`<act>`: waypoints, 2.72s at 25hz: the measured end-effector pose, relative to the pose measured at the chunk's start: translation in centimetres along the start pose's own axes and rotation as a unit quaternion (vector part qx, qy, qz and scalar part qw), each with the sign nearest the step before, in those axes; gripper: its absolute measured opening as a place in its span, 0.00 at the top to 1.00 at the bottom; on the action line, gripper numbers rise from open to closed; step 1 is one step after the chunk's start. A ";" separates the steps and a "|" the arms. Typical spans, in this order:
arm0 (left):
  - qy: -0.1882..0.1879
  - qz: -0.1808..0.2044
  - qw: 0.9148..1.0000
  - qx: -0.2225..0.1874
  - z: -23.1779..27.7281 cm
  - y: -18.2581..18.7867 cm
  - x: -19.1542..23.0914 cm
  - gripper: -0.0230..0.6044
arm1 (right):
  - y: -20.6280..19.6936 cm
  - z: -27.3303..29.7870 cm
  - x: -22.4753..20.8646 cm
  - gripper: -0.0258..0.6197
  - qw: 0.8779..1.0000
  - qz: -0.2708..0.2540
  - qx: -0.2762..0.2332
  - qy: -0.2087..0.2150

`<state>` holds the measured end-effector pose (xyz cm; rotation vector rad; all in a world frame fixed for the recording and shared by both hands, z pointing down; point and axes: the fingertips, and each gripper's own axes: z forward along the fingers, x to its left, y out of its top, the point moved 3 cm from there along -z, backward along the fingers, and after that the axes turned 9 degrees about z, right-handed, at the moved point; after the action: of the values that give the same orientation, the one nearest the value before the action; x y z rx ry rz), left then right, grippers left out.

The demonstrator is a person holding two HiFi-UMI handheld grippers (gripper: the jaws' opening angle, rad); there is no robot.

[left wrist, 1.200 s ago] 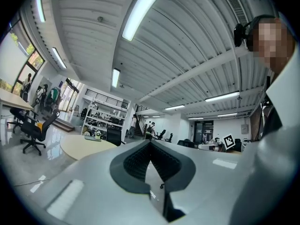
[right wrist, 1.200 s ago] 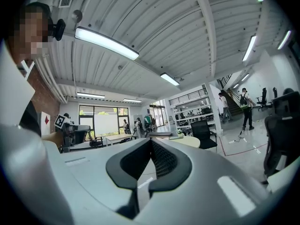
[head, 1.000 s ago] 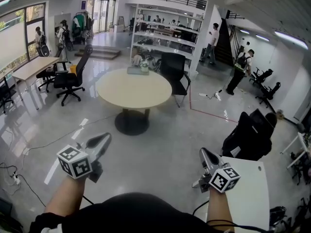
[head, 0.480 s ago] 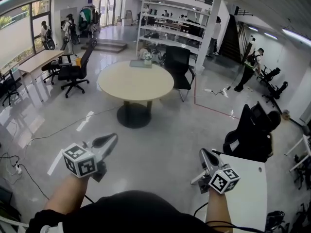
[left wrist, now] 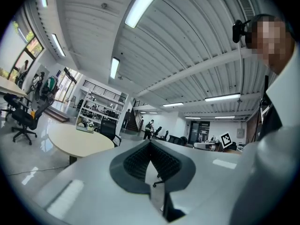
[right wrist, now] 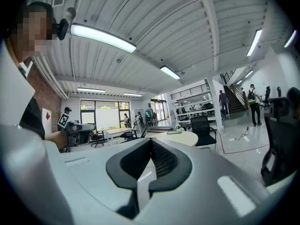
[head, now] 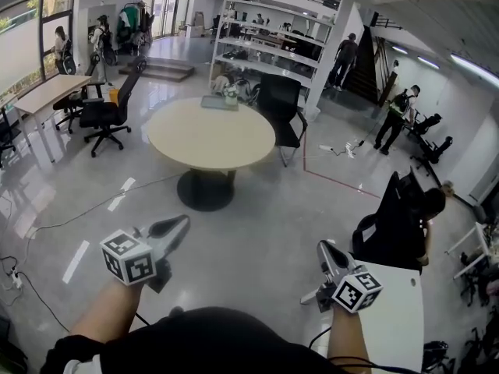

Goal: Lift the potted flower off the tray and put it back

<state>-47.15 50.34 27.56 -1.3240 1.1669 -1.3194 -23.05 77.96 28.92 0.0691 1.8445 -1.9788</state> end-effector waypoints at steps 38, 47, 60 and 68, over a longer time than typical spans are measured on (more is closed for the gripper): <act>0.094 0.008 0.995 -0.024 26.0 5.5 29.9 0.98 | 12.7 42.8 -17.9 0.94 0.995 -0.011 0.007 0.101; 0.102 0.028 0.994 0.003 35.0 4.7 30.7 0.98 | 13.3 46.0 -25.9 0.94 0.994 0.010 0.007 0.112; 0.003 0.008 1.000 -0.002 46.4 4.1 39.8 0.98 | 15.7 50.8 -30.9 0.94 1.000 -0.001 -0.005 0.009; -0.025 0.021 0.999 -0.004 48.9 5.6 53.6 0.98 | 18.2 63.2 -27.4 0.94 0.999 -0.017 -0.019 -0.024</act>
<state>0.67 -4.47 28.82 -1.3249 1.1603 -1.2461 23.95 24.37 27.84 -0.0204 1.8643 -1.9499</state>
